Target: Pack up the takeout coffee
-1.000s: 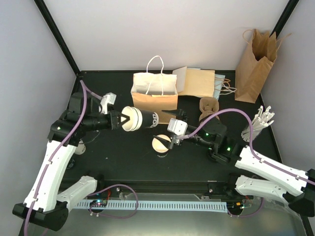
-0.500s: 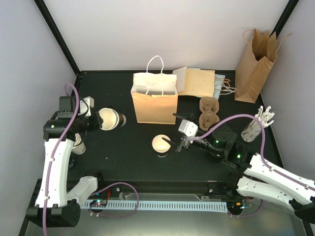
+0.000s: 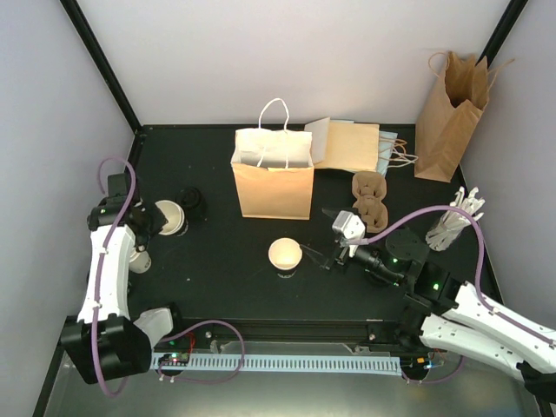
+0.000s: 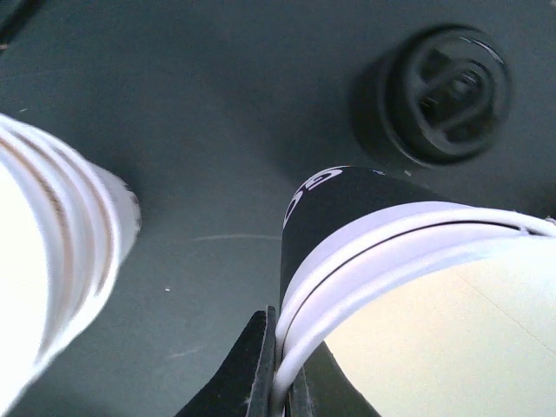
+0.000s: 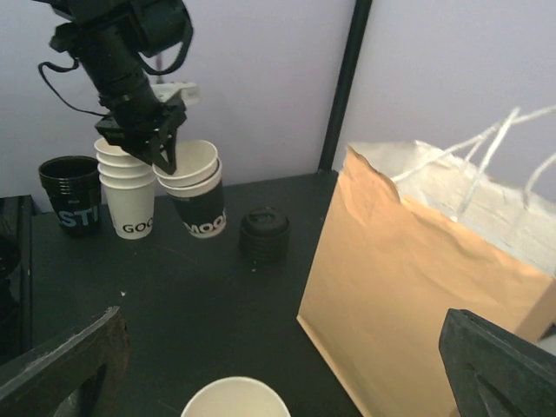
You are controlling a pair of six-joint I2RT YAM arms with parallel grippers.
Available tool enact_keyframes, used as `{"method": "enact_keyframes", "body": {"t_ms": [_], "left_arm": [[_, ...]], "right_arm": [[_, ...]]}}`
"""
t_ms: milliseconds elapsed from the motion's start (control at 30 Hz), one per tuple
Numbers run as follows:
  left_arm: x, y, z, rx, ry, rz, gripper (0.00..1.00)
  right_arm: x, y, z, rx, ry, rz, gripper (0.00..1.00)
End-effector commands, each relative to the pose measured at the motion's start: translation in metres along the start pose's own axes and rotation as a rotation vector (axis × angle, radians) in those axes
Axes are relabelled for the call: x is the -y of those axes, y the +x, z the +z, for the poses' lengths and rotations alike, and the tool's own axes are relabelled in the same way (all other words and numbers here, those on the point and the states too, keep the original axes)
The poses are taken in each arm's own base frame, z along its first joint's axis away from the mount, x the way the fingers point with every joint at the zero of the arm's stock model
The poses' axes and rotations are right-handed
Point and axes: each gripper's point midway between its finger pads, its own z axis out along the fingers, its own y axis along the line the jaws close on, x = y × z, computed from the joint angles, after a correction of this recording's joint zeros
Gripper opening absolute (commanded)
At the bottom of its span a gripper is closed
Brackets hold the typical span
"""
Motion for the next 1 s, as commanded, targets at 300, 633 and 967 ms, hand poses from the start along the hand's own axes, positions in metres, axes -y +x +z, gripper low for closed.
{"method": "enact_keyframes", "body": {"t_ms": [300,633,967], "left_arm": [[-0.033,-0.022,0.048,-0.001,-0.064,-0.22,0.01],[-0.027,-0.02,0.063,-0.045,-0.02,-0.223,0.06],[-0.02,-0.023,0.053,-0.033,0.016,-0.22,0.27]], "right_arm": [[0.026,0.028,-0.015,-0.111,0.173,0.158,1.0],[0.025,0.049,-0.015,-0.19,0.182,0.207,1.0],[0.027,0.055,-0.013,-0.226,0.204,0.218,1.0]]}}
